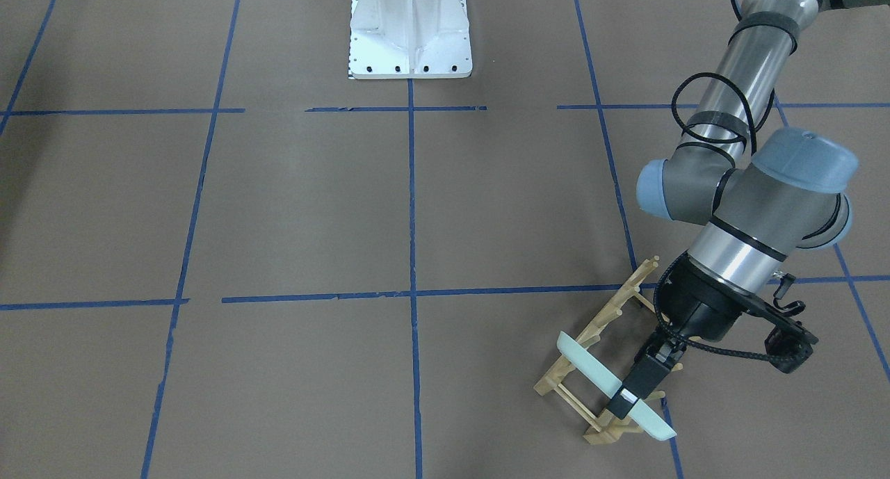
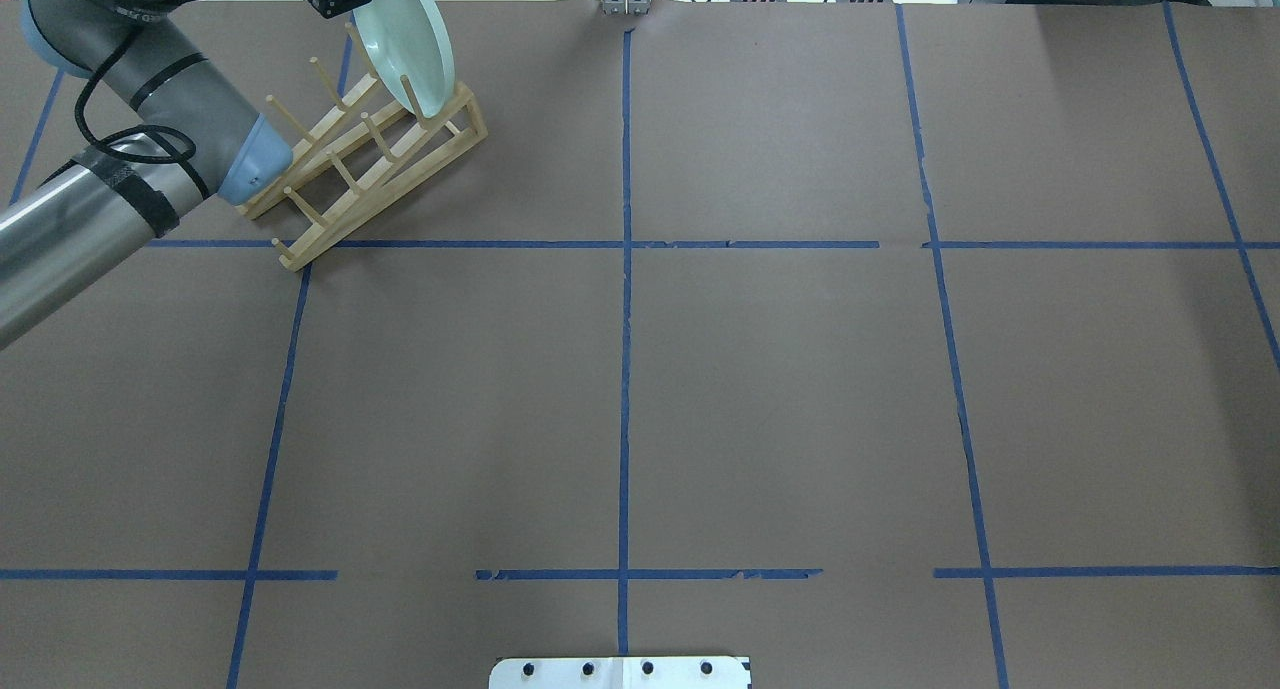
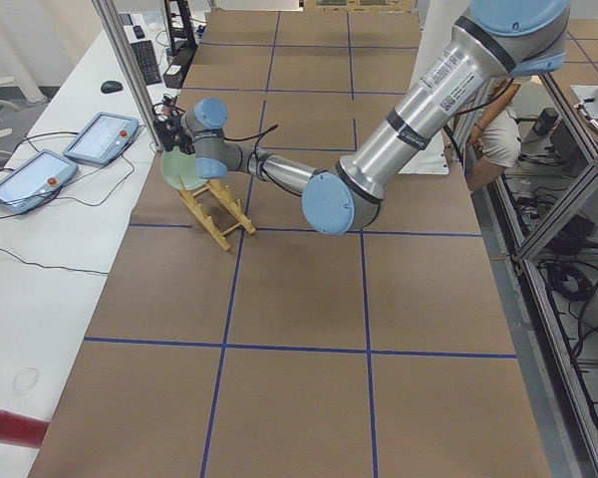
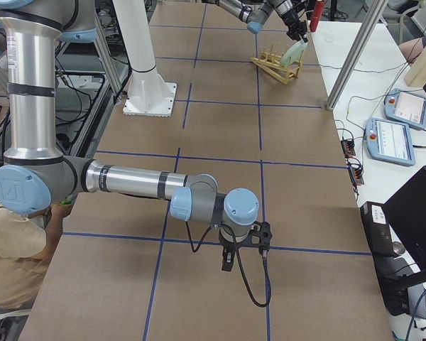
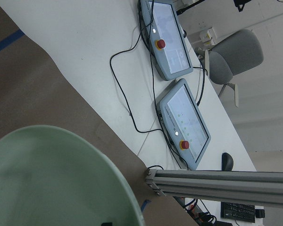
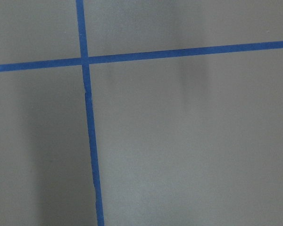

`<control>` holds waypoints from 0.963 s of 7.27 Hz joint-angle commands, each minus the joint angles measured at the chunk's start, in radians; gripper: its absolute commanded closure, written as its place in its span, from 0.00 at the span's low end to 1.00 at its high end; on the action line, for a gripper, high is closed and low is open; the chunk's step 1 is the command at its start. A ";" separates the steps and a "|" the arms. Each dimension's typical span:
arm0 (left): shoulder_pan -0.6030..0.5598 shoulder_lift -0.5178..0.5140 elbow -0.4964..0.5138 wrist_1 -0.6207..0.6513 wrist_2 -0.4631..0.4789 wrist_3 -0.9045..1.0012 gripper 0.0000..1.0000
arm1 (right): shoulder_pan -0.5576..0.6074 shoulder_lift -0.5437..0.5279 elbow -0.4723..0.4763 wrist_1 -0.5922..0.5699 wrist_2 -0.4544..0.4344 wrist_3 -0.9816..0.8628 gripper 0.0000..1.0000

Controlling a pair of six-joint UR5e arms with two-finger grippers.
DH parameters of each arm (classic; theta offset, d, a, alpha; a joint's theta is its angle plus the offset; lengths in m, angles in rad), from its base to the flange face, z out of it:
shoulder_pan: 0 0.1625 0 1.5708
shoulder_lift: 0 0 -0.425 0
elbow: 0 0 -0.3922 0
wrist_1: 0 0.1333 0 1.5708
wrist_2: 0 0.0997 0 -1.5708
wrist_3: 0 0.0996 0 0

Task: Place plate on table
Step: 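Reach the left gripper to the pale green plate and grasp its rim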

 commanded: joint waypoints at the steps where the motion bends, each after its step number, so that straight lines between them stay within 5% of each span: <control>1: -0.024 0.017 -0.079 0.017 -0.011 0.034 1.00 | 0.000 0.000 0.000 0.000 0.000 0.000 0.00; 4: -0.039 0.107 -0.434 0.269 -0.026 0.018 1.00 | 0.000 0.000 0.000 0.000 0.000 0.000 0.00; 6: -0.029 0.100 -0.675 0.722 -0.031 0.019 1.00 | 0.000 0.002 0.000 0.000 0.000 0.000 0.00; 7: 0.067 0.097 -0.693 0.861 -0.037 0.021 1.00 | 0.000 0.000 0.000 0.000 0.000 0.000 0.00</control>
